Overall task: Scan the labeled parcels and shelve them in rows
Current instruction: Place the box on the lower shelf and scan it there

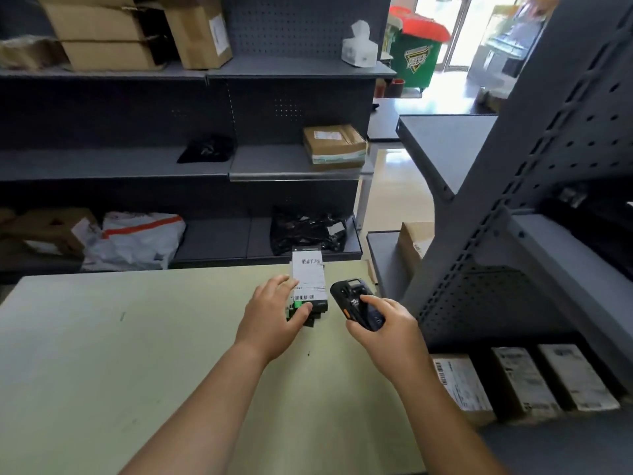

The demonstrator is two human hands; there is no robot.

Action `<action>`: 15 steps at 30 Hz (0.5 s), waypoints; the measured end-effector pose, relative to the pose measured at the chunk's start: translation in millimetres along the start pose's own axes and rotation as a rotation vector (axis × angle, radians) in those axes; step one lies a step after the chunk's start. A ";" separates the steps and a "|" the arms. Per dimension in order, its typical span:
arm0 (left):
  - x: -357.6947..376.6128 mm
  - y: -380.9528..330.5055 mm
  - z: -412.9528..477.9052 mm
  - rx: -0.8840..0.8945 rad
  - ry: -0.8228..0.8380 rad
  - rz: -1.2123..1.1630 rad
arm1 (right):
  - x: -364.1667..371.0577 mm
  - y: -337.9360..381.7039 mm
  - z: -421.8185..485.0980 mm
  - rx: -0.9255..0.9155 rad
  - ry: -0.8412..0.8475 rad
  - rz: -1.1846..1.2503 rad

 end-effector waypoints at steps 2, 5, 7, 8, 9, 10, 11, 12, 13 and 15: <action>16.1 7.9 25.8 -0.033 0.034 0.001 | 4.5 -10.0 17.6 0.026 0.000 0.003; 43.3 18.8 66.3 -0.074 0.084 0.045 | 11.6 -25.9 42.8 0.074 -0.003 -0.002; 60.7 22.7 88.6 -0.105 0.112 0.091 | 15.7 -34.9 55.4 0.099 -0.006 0.003; 68.5 23.8 98.5 -0.124 0.123 0.119 | 18.1 -38.5 61.0 0.108 -0.002 0.001; 76.6 24.4 107.4 -0.145 0.141 0.145 | 19.8 -41.1 65.5 0.118 0.002 0.002; 83.9 24.6 115.7 -0.166 0.158 0.163 | 20.9 -42.9 69.6 0.125 0.002 0.006; 90.9 25.1 122.5 -0.188 0.177 0.174 | 21.4 -44.5 73.1 0.128 -0.002 0.007; 97.8 25.7 127.5 -0.209 0.200 0.181 | 21.4 -46.0 75.6 0.130 -0.008 0.003; 103.5 25.9 130.7 -0.228 0.223 0.185 | 21.1 -47.1 77.4 0.134 -0.013 -0.003; 112.1 27.3 133.1 -0.268 0.249 0.169 | 20.4 -48.0 79.5 0.141 -0.019 -0.008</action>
Point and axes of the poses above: each hand's wrist, its own z-axis towards the middle knuckle, its own x-axis out of the palm, y = z × x, the point moved 6 cm from there along z, towards the middle knuckle, and after that the axes turned 11 degrees about y, right-handed, at the moved point
